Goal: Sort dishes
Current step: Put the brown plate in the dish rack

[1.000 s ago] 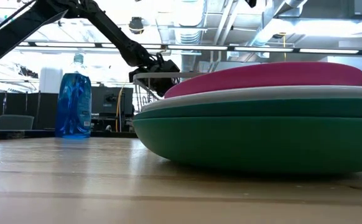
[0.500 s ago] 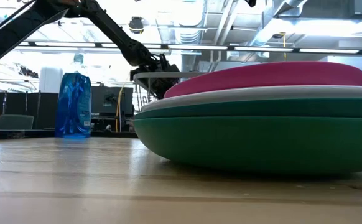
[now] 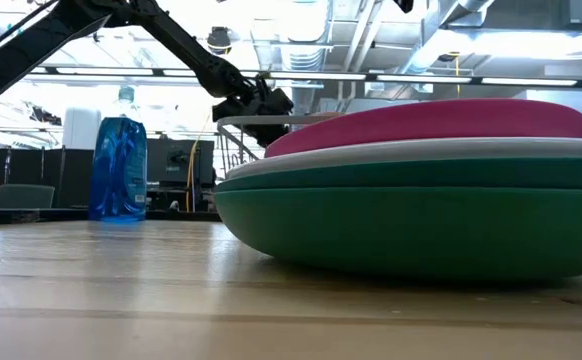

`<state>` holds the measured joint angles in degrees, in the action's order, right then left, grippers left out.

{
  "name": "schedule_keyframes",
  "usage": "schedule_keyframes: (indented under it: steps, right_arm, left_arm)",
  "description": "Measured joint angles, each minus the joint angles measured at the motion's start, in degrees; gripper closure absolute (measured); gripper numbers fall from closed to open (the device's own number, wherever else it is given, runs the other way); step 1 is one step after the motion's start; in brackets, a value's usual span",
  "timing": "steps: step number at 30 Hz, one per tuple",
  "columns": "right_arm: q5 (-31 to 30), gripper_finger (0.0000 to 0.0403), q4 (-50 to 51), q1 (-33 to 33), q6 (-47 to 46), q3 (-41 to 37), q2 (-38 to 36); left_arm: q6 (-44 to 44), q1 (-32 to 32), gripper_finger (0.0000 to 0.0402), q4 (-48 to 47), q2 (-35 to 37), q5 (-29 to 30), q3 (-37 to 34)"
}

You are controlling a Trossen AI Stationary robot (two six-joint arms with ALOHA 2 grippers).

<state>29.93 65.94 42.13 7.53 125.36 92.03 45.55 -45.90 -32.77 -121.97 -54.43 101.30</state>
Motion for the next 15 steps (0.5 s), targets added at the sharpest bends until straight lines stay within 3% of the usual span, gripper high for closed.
schedule_keyframes:
  steps: [4,12,15]
  right_arm:
    - [-0.02,0.0337,0.03,0.00,0.00,0.00,0.00]
    - [-0.08,0.0337,0.30,0.00,-0.32,0.00,0.00]
    - [-6.36,0.0337,3.61,-0.01,-8.42,0.03,0.48]
  left_arm:
    - [0.59,-1.10,0.0384,-1.36,-0.02,-3.21,0.59]
    - [3.48,-1.43,0.0381,-2.87,-1.77,-3.78,0.53]
    - [3.51,-1.09,0.0381,-2.35,-2.21,-3.52,0.53]
